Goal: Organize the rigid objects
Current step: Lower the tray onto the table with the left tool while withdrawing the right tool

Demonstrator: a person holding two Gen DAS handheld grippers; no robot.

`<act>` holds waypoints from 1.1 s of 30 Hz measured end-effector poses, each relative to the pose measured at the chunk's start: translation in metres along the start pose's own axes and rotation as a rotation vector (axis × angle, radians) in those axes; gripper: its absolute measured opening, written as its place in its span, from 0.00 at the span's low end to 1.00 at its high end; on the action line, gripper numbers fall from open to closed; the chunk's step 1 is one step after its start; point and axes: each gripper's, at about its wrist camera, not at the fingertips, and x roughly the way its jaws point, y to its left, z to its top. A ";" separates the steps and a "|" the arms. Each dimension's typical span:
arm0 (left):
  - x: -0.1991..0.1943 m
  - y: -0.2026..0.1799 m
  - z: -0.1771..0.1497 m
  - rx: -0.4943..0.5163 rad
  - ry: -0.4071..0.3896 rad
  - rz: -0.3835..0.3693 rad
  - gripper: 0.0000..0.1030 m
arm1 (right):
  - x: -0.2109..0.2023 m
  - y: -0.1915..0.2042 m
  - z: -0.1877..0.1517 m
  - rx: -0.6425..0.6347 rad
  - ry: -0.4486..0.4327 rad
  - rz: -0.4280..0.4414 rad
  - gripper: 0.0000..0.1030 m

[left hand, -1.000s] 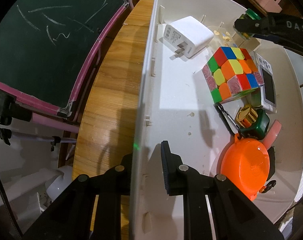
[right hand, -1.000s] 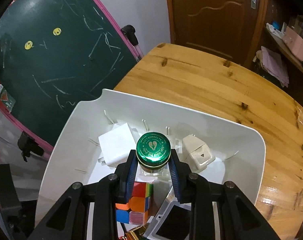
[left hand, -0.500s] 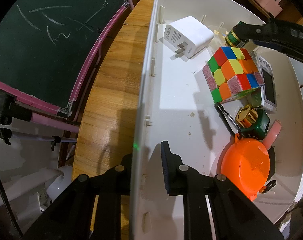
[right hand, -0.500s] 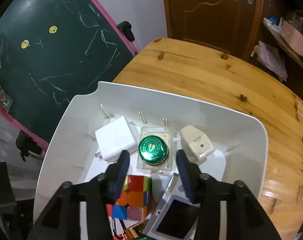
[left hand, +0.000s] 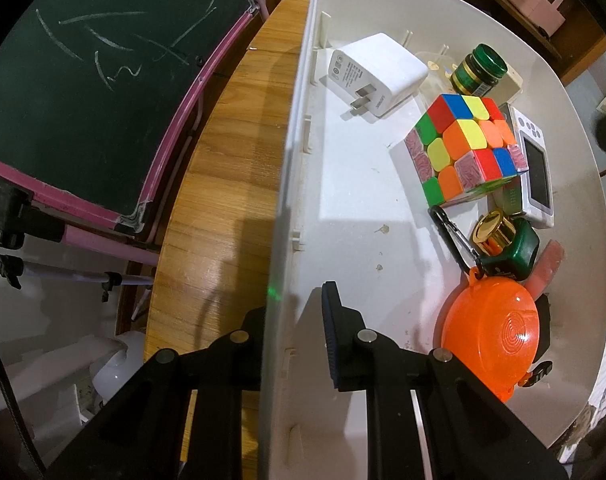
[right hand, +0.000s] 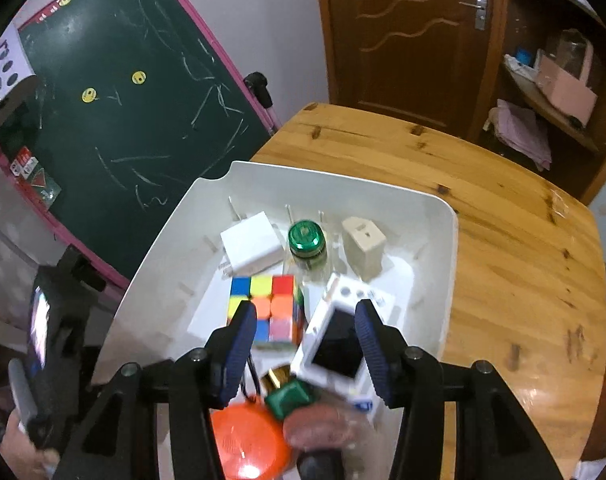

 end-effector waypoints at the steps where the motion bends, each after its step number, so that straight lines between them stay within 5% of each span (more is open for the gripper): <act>1: 0.000 0.000 0.000 0.001 0.000 0.001 0.18 | -0.005 -0.001 -0.004 0.004 -0.002 0.001 0.51; 24: -0.046 -0.005 -0.027 0.023 -0.125 0.079 0.19 | -0.103 -0.011 -0.087 0.111 -0.086 -0.079 0.51; 30: -0.087 -0.014 -0.044 0.014 -0.188 0.074 0.37 | -0.133 -0.014 -0.108 0.167 -0.127 -0.123 0.63; 33: -0.113 -0.029 -0.056 0.045 -0.246 0.011 0.40 | -0.148 -0.014 -0.117 0.173 -0.144 -0.143 0.63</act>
